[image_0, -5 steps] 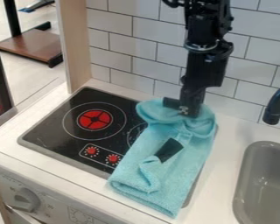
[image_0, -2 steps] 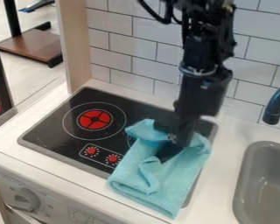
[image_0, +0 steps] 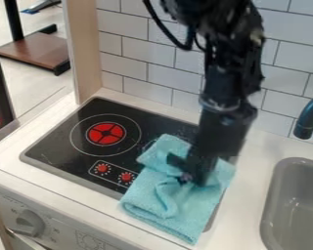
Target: Fold the cloth top to bottom
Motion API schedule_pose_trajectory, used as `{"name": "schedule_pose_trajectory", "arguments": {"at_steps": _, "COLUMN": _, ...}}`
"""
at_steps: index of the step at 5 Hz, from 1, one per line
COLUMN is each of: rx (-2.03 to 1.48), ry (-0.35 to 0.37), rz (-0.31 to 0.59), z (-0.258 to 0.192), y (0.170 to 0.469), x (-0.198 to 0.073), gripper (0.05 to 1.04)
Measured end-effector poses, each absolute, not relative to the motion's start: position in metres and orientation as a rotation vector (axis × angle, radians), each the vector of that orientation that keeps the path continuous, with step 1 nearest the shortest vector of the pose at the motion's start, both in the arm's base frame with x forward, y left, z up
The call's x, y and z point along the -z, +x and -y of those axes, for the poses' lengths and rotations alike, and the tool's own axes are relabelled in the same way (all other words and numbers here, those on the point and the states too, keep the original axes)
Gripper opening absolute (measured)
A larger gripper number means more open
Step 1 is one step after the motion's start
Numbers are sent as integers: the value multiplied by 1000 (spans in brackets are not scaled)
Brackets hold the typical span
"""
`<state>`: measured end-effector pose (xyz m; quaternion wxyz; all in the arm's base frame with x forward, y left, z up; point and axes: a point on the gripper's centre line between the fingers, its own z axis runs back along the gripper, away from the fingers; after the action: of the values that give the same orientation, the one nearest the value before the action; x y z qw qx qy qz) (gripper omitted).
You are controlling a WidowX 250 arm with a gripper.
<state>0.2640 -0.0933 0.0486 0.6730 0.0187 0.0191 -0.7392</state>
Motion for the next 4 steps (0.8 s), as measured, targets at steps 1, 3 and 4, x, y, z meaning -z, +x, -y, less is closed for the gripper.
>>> {"name": "schedule_pose_trajectory", "arguments": {"at_steps": 1, "rx": 1671, "ry": 3, "rz": -78, "z": 94, "y": 257, "x": -31, "gripper": 55}}
{"name": "schedule_pose_trajectory", "arguments": {"at_steps": 3, "rx": 1657, "ry": -4, "rz": -124, "z": 92, "y": 261, "x": -18, "gripper": 79}}
{"name": "schedule_pose_trajectory", "arguments": {"at_steps": 4, "rx": 1623, "ry": -16, "rz": -122, "z": 90, "y": 260, "x": -20, "gripper": 235}}
